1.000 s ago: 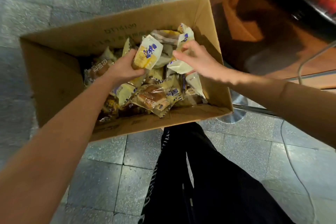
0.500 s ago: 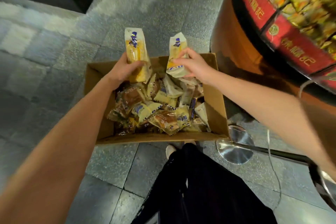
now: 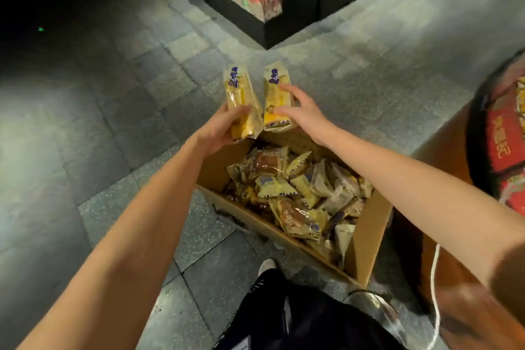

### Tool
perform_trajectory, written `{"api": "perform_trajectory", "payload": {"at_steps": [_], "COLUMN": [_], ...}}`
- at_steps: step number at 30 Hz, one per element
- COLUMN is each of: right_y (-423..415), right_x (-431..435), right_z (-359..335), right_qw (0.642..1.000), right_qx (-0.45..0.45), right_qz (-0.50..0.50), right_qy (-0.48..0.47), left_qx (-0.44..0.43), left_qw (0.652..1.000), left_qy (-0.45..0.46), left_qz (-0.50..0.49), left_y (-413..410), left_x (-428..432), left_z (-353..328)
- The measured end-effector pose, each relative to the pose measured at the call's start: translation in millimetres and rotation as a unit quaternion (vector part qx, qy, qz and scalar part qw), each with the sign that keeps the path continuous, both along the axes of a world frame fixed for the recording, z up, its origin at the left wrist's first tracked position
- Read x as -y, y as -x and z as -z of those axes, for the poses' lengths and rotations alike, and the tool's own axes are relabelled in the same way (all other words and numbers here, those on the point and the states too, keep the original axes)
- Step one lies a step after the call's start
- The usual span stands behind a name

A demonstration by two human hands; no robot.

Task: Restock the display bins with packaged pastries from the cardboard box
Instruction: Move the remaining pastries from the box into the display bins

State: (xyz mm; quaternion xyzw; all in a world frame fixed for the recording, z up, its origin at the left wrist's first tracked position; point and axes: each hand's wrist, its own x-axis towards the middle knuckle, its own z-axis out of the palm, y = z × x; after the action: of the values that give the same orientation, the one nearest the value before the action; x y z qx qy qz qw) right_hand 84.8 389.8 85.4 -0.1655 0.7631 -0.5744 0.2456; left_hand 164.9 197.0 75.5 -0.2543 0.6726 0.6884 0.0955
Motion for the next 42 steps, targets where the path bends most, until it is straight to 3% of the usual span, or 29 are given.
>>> {"api": "perform_trajectory", "payload": {"at_steps": [9,16,21,33,42], "right_y": [-91,-202,-292,-587,-824], "right_x": [91,142,166,157,87], "right_z": [-32,-28,-29,-29,-47], "right_qw": [0.972,0.913,0.867,0.720,0.602], "right_qx": [-0.033,-0.026,0.044,0.070,0.097], "right_qz": [-0.228,-0.405,-0.495,-0.690,-0.790], "right_qy": [0.045,0.045,0.038,0.027,0.062], "left_qx": [-0.053,-0.078,-0.056,-0.068,-0.025], "left_qw": [0.979,0.920,0.882,0.748,0.605], "left_qy": [-0.004,-0.041,0.003,0.040,0.087], "left_qz": [-0.196,-0.383,-0.468,-0.659,-0.791], "left_y": [-164,-321,-445,-740,-940], "left_x": [42,41,20,-123,-246], "left_z": [-2,-6,-19,-36,-46]}}
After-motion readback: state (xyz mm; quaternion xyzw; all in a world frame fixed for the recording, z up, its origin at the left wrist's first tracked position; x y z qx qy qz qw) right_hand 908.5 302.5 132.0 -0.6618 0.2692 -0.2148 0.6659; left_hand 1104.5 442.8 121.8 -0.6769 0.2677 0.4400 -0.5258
